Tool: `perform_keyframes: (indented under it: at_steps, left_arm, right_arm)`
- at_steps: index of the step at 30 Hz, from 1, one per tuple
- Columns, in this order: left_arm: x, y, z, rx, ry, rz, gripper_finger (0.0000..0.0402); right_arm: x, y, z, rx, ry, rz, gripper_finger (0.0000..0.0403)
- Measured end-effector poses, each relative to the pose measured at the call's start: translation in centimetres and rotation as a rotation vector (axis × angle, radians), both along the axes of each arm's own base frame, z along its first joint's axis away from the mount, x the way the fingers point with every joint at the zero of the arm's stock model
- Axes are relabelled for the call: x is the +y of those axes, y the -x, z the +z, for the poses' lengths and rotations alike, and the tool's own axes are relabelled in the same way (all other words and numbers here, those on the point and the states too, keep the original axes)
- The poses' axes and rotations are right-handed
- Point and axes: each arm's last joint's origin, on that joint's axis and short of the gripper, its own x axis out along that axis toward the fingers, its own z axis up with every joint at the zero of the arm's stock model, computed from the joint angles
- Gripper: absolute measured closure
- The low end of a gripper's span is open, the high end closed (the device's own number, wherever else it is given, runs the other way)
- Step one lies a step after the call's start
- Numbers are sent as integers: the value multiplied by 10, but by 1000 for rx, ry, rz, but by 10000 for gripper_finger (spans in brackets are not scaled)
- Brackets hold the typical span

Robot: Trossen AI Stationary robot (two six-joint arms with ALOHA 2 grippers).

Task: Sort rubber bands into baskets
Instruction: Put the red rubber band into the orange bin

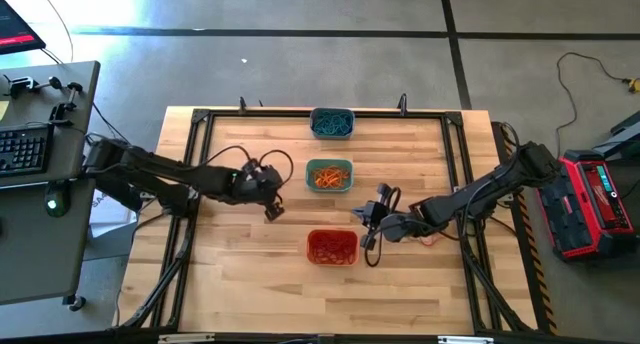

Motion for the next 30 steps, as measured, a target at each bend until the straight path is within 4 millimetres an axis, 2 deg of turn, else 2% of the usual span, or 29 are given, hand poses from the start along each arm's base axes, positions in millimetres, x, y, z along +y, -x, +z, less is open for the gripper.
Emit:
perform_keyframes:
  at_steps: [10,15,23,30]
  left_arm:
    - [-33,-33,44,-47,-20,-180,401]
    - [-46,-52,57,-43,-22,-235,401]
    - [-69,-88,63,-8,-3,-340,401]
    - [-88,-112,63,3,18,-455,401]
  right_arm:
    - [-2,10,-20,-12,-50,56,403]
    - [-4,15,-28,-19,-57,54,403]
    - [-4,15,-28,-9,-58,77,403]
    - [-2,16,-27,-1,-79,134,403]
